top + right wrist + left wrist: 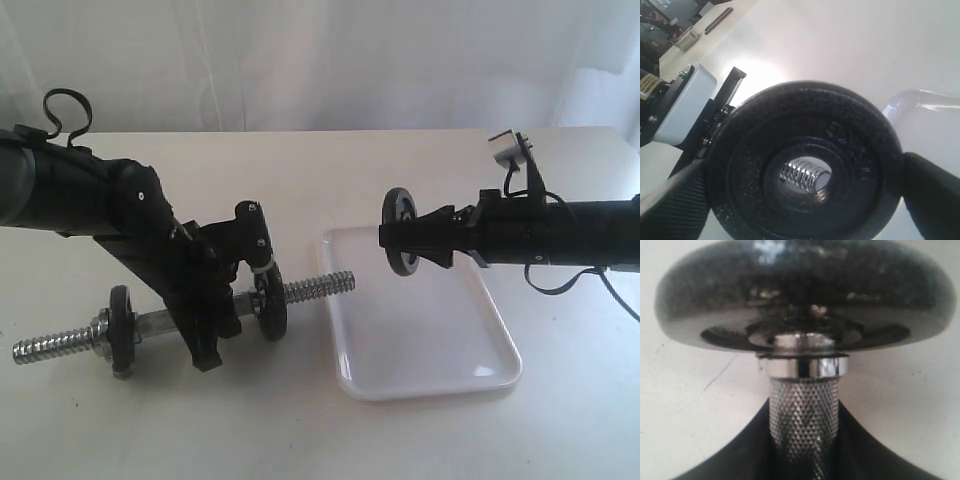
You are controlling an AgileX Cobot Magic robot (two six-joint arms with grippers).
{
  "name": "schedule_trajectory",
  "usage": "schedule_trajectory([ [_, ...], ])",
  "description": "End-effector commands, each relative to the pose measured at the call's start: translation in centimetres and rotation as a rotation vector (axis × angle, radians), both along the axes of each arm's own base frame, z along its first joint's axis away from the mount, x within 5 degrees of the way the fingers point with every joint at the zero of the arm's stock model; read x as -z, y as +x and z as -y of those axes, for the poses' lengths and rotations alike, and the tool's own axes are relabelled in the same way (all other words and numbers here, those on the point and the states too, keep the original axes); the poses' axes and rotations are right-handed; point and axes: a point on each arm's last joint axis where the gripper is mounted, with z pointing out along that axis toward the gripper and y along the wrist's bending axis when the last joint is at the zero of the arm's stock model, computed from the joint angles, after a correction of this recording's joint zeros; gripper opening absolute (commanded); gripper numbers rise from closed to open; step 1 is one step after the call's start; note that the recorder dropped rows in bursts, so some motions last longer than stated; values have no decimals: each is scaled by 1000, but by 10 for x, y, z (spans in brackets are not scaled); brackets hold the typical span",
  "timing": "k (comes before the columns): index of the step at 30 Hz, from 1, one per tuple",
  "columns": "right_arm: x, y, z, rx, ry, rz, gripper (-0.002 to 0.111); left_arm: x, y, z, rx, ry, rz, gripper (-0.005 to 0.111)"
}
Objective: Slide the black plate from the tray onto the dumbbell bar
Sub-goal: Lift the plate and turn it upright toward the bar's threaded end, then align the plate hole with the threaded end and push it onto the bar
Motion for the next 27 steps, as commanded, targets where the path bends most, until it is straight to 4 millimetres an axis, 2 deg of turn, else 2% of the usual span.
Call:
schedule_trajectory([
  [1, -8, 2, 0, 11, 80, 26, 0, -31, 1, 4, -50, -98, 77, 0],
  [12, 5, 1, -1, -10, 69, -15, 0, -35, 5, 5, -6, -97, 167, 0],
  [27, 5, -2, -12, -97, 29, 10, 0, -40, 13, 5, 36, -91, 293, 0],
])
